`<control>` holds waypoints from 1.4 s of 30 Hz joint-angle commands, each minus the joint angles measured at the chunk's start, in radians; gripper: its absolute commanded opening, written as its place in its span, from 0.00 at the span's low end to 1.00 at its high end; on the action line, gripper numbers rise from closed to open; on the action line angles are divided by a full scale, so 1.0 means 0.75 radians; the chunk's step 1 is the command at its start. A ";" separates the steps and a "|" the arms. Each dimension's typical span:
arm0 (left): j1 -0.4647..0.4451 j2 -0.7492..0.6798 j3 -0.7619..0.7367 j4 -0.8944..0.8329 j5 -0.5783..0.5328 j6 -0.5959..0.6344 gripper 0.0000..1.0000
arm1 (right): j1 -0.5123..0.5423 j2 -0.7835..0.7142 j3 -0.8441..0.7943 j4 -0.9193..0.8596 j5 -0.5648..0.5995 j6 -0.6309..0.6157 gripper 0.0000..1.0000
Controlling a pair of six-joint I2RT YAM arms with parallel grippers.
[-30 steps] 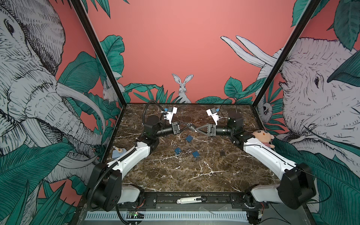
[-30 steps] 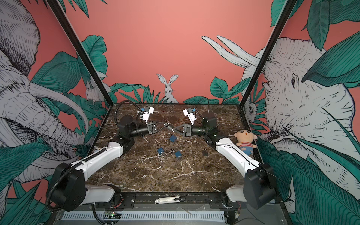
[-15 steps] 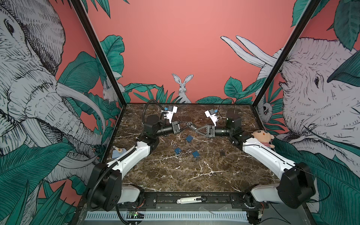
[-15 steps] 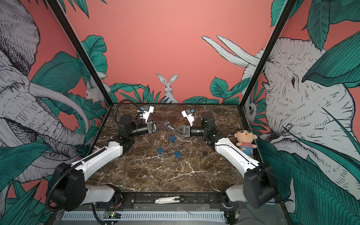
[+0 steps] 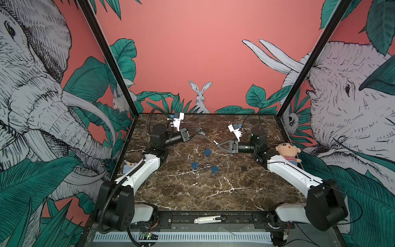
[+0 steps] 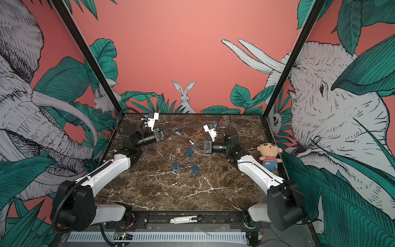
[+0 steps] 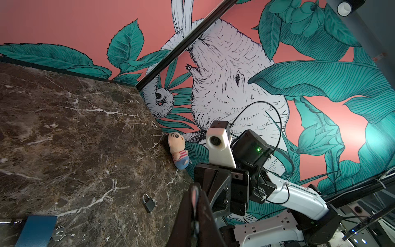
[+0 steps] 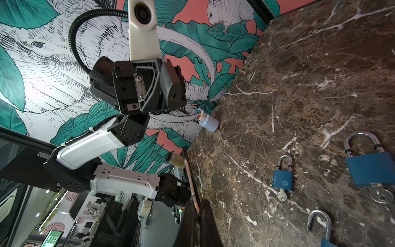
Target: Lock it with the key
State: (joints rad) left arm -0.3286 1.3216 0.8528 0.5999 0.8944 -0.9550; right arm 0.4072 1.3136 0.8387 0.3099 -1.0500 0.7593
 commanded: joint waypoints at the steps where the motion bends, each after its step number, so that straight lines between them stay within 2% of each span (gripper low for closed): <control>1: -0.004 -0.052 0.060 -0.150 0.034 0.123 0.00 | -0.061 -0.115 -0.028 0.006 0.032 -0.015 0.00; 5: -0.083 -0.037 0.109 -0.492 -0.034 0.392 0.00 | -0.145 -0.247 -0.024 -0.227 0.140 -0.145 0.00; 7: -0.165 0.009 0.148 -0.654 -0.113 0.494 0.00 | -0.186 -0.302 -0.014 -0.324 0.200 -0.199 0.00; 14: -0.360 0.352 0.279 -0.672 -0.179 0.510 0.00 | -0.327 -0.397 -0.021 -0.435 0.258 -0.234 0.00; 21: -0.487 0.801 0.667 -0.829 -0.162 0.568 0.00 | -0.429 -0.416 -0.035 -0.503 0.226 -0.256 0.00; 25: -0.488 1.030 0.897 -0.947 -0.146 0.615 0.00 | -0.446 -0.416 -0.052 -0.486 0.212 -0.239 0.00; 29: -0.488 1.219 1.170 -1.202 -0.112 0.776 0.00 | -0.445 -0.427 -0.056 -0.494 0.202 -0.249 0.00; 33: -0.488 1.370 1.391 -1.333 -0.065 0.833 0.00 | -0.446 -0.432 -0.053 -0.514 0.210 -0.257 0.00; 42: -0.488 1.603 1.658 -1.422 0.036 0.827 0.00 | -0.445 -0.398 -0.060 -0.478 0.202 -0.229 0.00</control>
State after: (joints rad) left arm -0.6968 2.5149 2.0529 -0.4099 0.8700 -0.3542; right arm 0.0772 1.0096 0.8028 -0.0875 -0.8791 0.5877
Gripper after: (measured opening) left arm 0.078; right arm 0.048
